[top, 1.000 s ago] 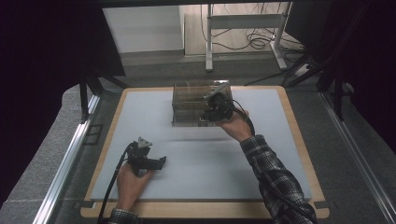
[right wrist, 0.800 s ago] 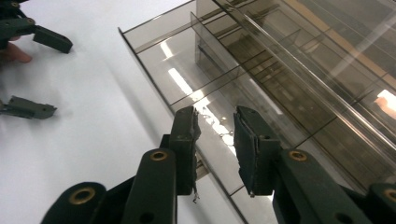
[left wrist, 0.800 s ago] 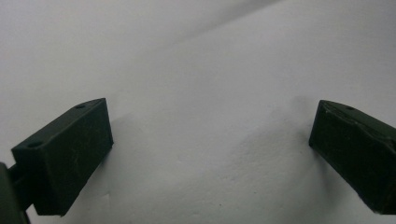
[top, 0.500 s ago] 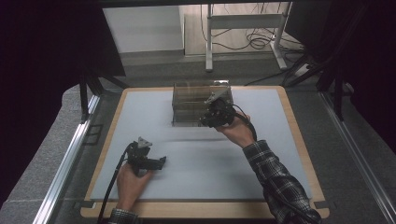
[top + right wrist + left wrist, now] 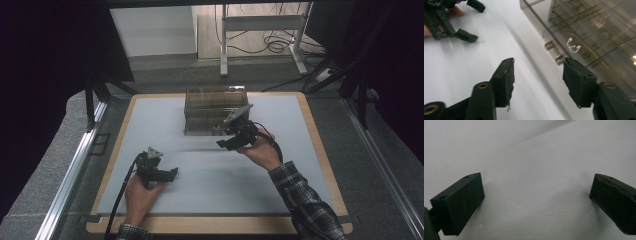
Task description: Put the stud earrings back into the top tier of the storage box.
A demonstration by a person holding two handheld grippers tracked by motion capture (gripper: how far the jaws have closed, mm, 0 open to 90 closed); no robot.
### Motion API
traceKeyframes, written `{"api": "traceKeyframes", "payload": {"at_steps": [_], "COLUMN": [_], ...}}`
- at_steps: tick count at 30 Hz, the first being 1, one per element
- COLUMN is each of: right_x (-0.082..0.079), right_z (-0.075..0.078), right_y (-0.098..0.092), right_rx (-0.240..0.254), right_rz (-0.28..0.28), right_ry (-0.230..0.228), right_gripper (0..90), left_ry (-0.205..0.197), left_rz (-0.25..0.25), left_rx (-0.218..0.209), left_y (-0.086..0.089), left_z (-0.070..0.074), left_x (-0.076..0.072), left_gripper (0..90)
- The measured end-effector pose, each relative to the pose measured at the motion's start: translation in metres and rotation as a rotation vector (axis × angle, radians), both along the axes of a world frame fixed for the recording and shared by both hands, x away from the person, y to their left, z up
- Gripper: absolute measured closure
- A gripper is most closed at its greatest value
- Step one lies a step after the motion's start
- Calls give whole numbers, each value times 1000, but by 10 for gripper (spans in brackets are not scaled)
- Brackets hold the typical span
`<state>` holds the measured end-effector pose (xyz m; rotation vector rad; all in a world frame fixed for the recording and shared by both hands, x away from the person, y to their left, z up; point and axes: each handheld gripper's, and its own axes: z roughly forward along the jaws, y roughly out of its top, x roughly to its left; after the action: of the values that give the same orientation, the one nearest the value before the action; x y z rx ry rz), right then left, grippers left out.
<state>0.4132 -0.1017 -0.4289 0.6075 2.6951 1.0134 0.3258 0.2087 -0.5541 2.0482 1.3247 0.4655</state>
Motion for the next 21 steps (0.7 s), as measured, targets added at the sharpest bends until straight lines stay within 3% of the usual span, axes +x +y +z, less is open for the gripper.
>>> {"api": "traceKeyframes", "payload": {"at_steps": [11,21], "right_x": [-26,-46], "right_z": [-21,-49], "right_y": [-18,-40], "right_rx": [-29,-17], "right_rz": [14,-20], "right_ry": [2,7], "right_gripper": [247,165], "left_ry": [0,-1], "left_rz": [0,2], "left_rx": [0,-1], "left_y": [0,0], "left_z": [0,0], "left_x": [0,0], "left_gripper": [0,0]}}
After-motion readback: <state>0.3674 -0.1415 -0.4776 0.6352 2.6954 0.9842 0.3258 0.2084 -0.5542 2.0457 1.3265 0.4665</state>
